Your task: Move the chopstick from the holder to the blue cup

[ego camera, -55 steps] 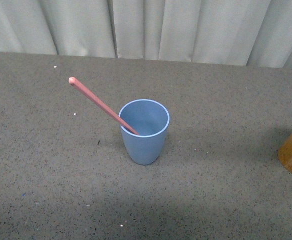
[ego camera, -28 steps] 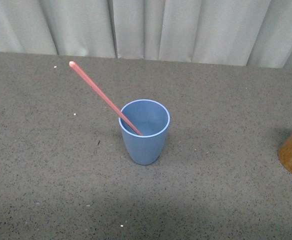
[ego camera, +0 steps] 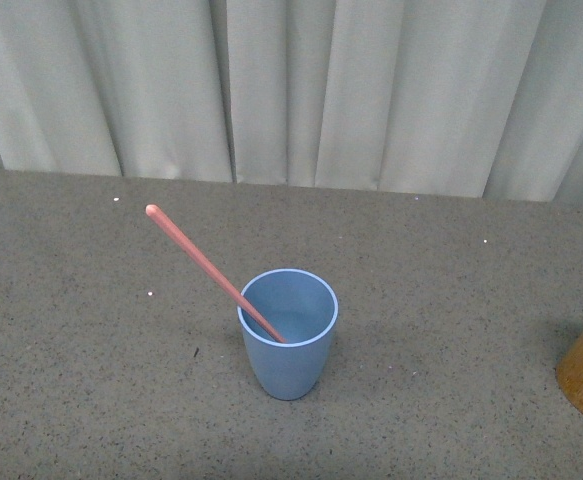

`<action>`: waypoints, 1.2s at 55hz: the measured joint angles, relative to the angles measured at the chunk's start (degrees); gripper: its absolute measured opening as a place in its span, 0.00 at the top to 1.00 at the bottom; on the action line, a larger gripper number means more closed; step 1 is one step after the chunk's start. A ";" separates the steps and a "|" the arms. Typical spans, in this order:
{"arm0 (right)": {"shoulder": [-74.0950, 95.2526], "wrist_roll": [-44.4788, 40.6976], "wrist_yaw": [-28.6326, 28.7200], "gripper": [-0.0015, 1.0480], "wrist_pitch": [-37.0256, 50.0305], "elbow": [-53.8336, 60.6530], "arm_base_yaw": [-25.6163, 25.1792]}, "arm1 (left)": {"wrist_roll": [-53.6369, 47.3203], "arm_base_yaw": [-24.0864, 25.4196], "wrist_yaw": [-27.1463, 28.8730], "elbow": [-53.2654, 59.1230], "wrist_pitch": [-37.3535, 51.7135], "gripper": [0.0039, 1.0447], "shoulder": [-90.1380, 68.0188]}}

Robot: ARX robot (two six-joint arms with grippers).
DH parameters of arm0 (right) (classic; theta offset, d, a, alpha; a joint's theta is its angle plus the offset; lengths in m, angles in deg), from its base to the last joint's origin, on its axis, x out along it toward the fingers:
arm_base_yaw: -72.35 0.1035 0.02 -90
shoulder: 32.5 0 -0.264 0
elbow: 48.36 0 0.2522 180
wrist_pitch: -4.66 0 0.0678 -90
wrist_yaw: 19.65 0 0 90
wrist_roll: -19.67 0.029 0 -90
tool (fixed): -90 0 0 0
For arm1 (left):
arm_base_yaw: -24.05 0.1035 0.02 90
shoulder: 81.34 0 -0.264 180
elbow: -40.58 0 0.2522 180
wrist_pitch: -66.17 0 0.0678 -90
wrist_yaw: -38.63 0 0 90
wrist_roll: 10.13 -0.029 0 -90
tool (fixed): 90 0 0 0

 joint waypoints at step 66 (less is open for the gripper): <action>0.00 0.02 0.00 0.09 0.00 0.00 0.00 | 0.00 0.00 0.00 0.00 0.00 0.06 0.00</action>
